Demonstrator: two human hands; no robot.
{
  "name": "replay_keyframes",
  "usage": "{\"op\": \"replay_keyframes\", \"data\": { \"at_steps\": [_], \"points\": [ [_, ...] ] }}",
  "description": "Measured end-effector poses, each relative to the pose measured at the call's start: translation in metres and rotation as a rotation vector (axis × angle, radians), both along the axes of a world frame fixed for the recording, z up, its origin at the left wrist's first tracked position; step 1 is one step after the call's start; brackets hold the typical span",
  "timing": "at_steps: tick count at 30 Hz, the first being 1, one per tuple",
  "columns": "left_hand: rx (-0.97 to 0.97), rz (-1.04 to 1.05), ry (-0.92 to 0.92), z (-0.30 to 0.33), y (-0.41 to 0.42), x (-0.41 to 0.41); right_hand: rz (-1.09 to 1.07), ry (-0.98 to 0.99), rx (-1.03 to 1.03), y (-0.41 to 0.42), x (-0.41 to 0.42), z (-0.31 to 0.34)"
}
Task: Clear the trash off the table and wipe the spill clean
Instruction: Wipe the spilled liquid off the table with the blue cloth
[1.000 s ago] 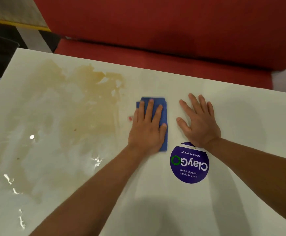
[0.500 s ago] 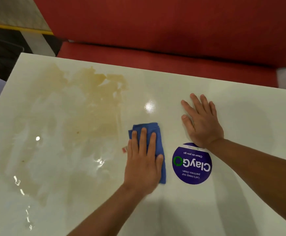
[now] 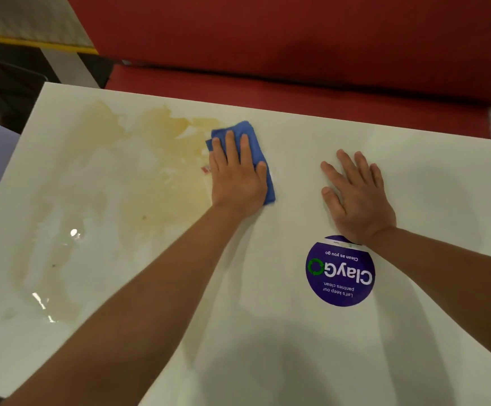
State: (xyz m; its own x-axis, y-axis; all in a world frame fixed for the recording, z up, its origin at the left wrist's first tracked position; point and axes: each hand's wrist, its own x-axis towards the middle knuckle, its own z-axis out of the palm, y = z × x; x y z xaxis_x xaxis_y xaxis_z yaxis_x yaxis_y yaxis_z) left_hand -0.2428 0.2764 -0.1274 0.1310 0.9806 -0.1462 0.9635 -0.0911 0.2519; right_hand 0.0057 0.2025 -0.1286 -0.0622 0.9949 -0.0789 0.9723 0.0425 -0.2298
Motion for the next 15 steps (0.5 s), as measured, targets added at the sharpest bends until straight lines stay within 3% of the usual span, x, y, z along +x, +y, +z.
{"op": "replay_keyframes", "data": {
  "at_steps": [7, 15],
  "points": [
    [-0.029, -0.147, -0.006, 0.009, -0.153, 0.009, 0.005, 0.007, 0.009, -0.001, 0.0, 0.001],
    [-0.043, -0.234, -0.01, 0.008, -0.06, 0.02, 0.003, 0.008, -0.018, -0.001, -0.001, 0.003]
  ]
}}
